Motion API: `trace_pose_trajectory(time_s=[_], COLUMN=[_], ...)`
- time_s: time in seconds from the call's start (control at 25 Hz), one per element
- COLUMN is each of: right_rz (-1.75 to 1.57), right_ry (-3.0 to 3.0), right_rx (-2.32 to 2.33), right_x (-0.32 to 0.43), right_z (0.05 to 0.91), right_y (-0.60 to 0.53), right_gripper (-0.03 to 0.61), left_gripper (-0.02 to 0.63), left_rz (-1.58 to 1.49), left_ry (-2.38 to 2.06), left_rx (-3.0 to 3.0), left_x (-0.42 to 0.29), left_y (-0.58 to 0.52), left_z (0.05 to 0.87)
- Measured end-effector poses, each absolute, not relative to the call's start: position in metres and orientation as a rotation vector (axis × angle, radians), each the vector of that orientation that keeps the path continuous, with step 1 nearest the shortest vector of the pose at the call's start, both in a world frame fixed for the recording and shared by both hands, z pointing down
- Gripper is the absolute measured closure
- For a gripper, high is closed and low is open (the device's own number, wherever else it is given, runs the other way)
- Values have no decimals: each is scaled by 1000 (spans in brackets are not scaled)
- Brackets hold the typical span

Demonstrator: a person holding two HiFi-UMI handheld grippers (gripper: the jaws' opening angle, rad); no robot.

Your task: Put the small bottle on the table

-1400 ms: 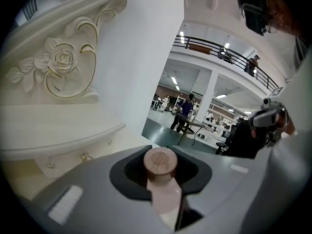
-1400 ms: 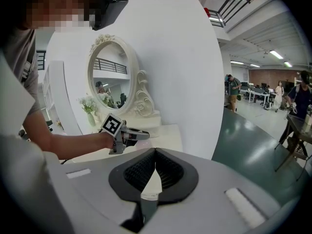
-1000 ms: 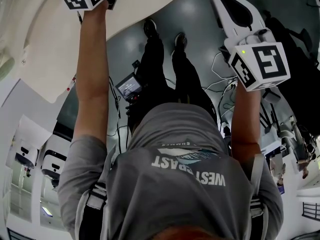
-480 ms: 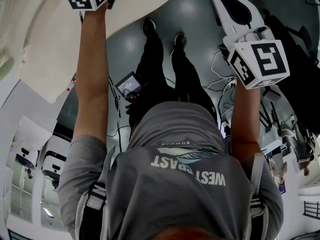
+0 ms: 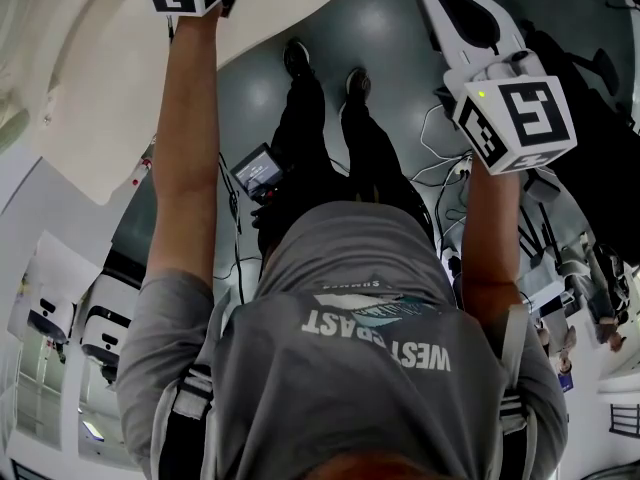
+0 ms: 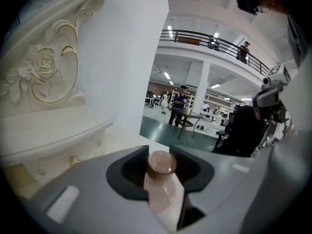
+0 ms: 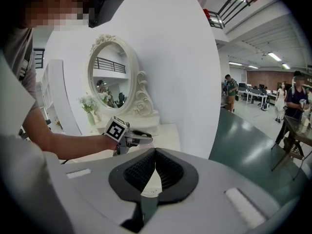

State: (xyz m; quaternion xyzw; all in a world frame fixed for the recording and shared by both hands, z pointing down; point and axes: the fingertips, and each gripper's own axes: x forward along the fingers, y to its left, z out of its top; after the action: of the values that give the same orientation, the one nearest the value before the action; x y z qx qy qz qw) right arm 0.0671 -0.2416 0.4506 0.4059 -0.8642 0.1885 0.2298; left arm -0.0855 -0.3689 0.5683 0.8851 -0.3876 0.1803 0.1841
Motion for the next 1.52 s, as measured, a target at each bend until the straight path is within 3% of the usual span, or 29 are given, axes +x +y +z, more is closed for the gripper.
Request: trace_pose_trajectory(time_s=[0.24,0.84,1.32,1.52], right_rz=[504,376,233,157], right_ry=[-2384,-2469,-2560,-2614], right_rx=[1113,1077,1029,1004], right_x=[63,51,40,45], right_z=[444,380,305,271], right_y=[-232,-211,-171,-151], right_gripper=[574,574,575,575], left_gripper=[442,446,606,611], left_rz=[513,515,355,318], left_ry=[-1146,-1328,-1486,-1523], left_rx=[2517,2519,2668,2746], left_x=[-98,-152,-175,-161], left_y=[-365,-325,-234,-188], left_z=[554,475,327,269])
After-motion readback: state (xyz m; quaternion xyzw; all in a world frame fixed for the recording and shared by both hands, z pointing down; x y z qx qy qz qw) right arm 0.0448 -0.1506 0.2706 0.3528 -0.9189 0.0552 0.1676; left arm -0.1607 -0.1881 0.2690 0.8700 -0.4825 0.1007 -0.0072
